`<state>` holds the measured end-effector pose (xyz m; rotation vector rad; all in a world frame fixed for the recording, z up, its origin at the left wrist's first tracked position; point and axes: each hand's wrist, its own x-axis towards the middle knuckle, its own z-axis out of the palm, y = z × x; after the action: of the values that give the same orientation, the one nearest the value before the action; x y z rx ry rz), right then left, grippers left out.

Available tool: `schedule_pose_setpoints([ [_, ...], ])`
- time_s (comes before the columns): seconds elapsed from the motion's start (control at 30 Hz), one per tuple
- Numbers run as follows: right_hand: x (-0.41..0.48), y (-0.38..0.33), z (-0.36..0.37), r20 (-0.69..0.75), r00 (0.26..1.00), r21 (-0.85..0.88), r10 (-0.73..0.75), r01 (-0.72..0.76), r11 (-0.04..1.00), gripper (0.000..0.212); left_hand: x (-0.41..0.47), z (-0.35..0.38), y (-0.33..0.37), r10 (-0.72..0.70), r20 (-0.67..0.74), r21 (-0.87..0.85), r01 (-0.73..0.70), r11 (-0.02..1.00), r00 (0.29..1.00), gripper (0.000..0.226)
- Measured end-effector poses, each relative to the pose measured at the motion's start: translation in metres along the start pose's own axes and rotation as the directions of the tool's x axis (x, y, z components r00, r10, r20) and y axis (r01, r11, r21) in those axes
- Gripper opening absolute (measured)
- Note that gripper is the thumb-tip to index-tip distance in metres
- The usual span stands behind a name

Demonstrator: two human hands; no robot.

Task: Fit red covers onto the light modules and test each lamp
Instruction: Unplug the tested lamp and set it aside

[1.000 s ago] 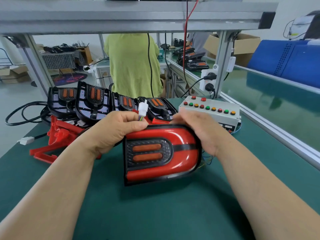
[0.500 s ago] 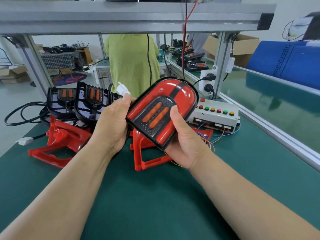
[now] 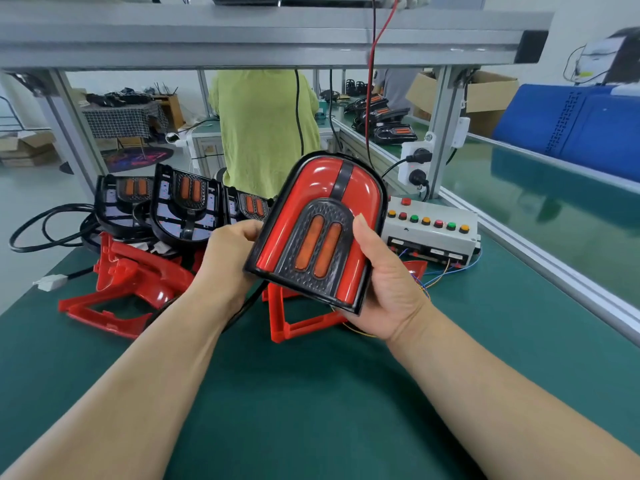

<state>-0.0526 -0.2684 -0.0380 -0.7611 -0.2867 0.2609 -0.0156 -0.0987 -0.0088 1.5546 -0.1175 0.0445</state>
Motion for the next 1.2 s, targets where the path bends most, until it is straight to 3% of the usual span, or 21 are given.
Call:
schedule_pose_setpoints([
  [0.1, 0.0, -0.001, -0.002, 0.003, 1.0, 0.03, -0.003, 0.003, 1.0, 0.057, -0.006, -0.001, -0.001, 0.153, 0.184, 0.26, -0.199, 0.945, 0.971, 0.045],
  [0.2, 0.002, -0.004, -0.005, -0.059, 0.998, 0.076, -0.027, 0.031, 0.997, 0.058, -0.005, -0.005, 0.0, 0.18, 0.302, 0.402, -0.296, 0.867, 0.936, 0.043],
  [0.27, 0.003, -0.008, -0.006, -0.119, 0.991, 0.109, -0.056, 0.069, 0.992, 0.053, -0.002, -0.007, 0.001, 0.158, 0.289, 0.419, -0.274, 0.866, 0.944, 0.029],
  [0.33, 0.004, -0.014, -0.011, -0.186, 0.978, 0.143, -0.094, 0.122, 0.982, 0.05, 0.001, -0.006, 0.003, 0.232, 0.212, 0.443, -0.305, 0.843, 0.949, 0.034],
  [0.43, 0.003, -0.024, -0.018, -0.253, 0.95, 0.186, -0.183, 0.233, 0.954, 0.044, 0.003, -0.005, 0.01, 0.307, 0.079, 0.255, -0.317, 0.913, 0.948, 0.029],
  [0.5, 0.003, -0.028, -0.02, -0.266, 0.935, 0.192, -0.232, 0.288, 0.938, 0.036, 0.002, -0.008, 0.019, 0.152, 0.224, 0.033, -0.163, 0.986, 0.963, 0.034],
  [0.57, 0.001, -0.029, -0.021, -0.262, 0.93, 0.195, -0.259, 0.314, 0.929, 0.034, -0.003, -0.011, 0.025, -0.028, 0.514, -0.019, 0.044, 0.999, 0.857, 0.054],
  [0.63, 0.0, -0.029, -0.021, -0.234, 0.933, 0.184, -0.274, 0.32, 0.93, 0.036, -0.007, -0.01, 0.023, -0.174, 0.645, 0.086, 0.156, 0.984, 0.744, 0.073],
  [0.73, -0.001, -0.028, -0.019, -0.175, 0.94, 0.188, -0.293, 0.324, 0.927, 0.04, -0.004, -0.006, 0.015, -0.339, 0.567, 0.161, 0.302, 0.94, 0.751, 0.089],
  [0.83, -0.003, -0.029, -0.017, -0.089, 0.962, 0.228, -0.26, 0.273, 0.935, 0.047, 0.003, -0.01, 0.01, -0.398, 0.522, 0.168, 0.366, 0.915, 0.754, 0.099],
  [1.0, -0.007, -0.027, -0.009, 0.029, 0.983, 0.232, -0.18, 0.168, 0.958, 0.056, 0.007, -0.02, 0.014, -0.452, 0.505, 0.307, 0.337, 0.89, 0.735, 0.102],
  [1.1, -0.009, -0.022, -0.005, 0.102, 0.987, 0.214, -0.122, 0.098, 0.972, 0.067, 0.01, -0.028, 0.015, -0.482, 0.435, 0.436, 0.29, 0.852, 0.761, 0.103],
  [1.2, -0.011, -0.017, -0.003, 0.161, 0.985, 0.195, -0.064, 0.032, 0.98, 0.062, 0.012, -0.041, 0.014, -0.521, 0.364, 0.567, 0.261, 0.781, 0.772, 0.104],
])
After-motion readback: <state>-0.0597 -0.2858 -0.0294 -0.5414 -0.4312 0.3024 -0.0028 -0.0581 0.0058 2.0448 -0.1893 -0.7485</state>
